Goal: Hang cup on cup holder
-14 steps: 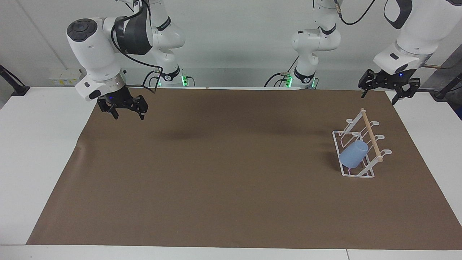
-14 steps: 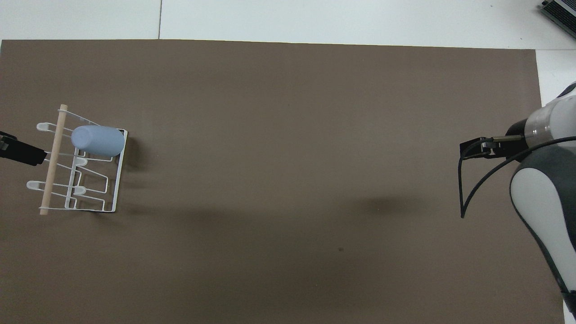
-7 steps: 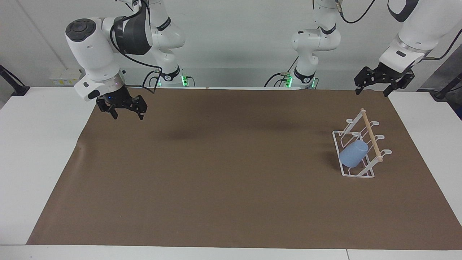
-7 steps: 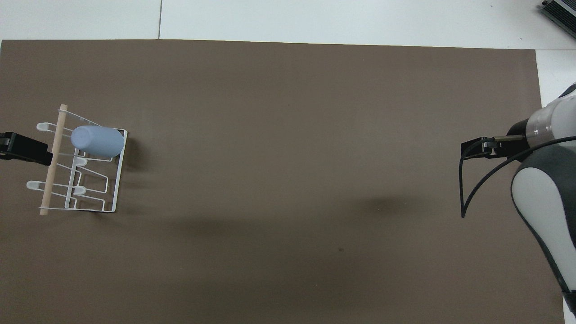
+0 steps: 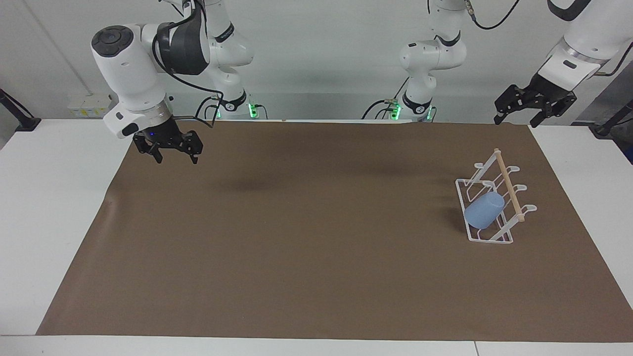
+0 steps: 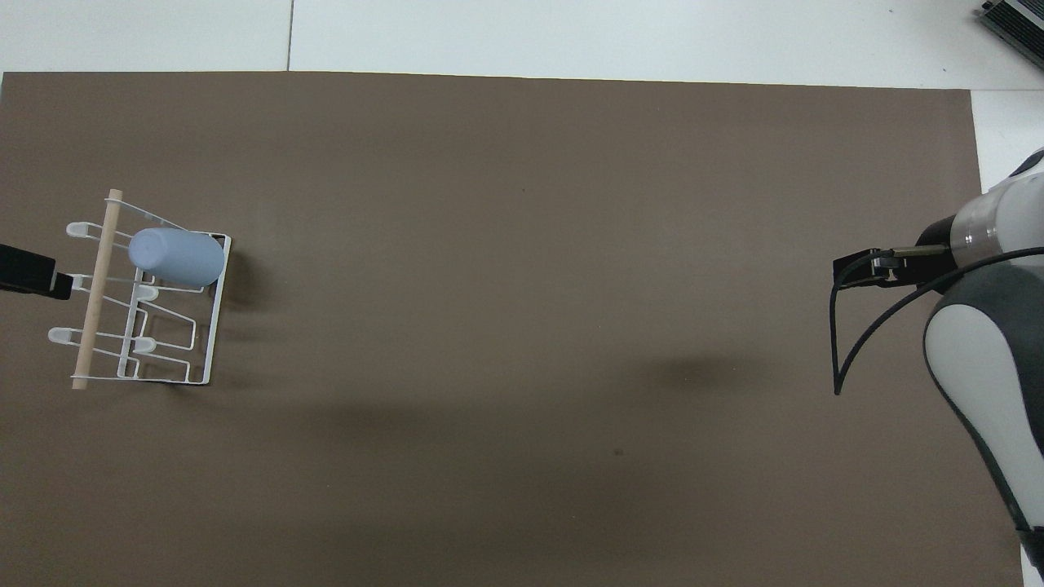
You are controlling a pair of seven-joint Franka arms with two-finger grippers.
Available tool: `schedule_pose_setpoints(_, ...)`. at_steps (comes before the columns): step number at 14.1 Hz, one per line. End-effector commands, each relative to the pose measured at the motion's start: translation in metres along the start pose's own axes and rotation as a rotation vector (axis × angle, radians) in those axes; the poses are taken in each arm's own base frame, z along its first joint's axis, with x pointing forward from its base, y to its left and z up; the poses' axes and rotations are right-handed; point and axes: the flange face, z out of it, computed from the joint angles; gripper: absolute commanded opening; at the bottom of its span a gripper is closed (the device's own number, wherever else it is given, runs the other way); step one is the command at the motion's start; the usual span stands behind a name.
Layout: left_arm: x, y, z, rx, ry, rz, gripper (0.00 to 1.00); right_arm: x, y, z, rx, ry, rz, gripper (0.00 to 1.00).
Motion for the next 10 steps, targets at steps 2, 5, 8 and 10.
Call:
schedule_pose_setpoints(2,-0.0025,0.0027,-0.0062,0.011,0.003,0.085,1.0,-0.0035,0.002,-0.0023,0.017,0.004,0.016,1.0)
schedule_pose_setpoints(5,-0.0035,0.0017,-0.0079,0.029,0.005,0.103,1.0,-0.0035,0.0028,-0.0023,0.017,0.004,0.017,1.0)
schedule_pose_setpoints(8,-0.0047,0.0011,-0.0094,0.051,0.004,0.103,1.0,-0.0035,0.002,-0.0023,0.017,0.004,0.016,1.0)
schedule_pose_setpoints(10,-0.0051,0.0014,-0.0088,0.055,0.002,0.102,1.0,-0.0035,0.002,-0.0023,0.017,0.004,0.016,1.0)
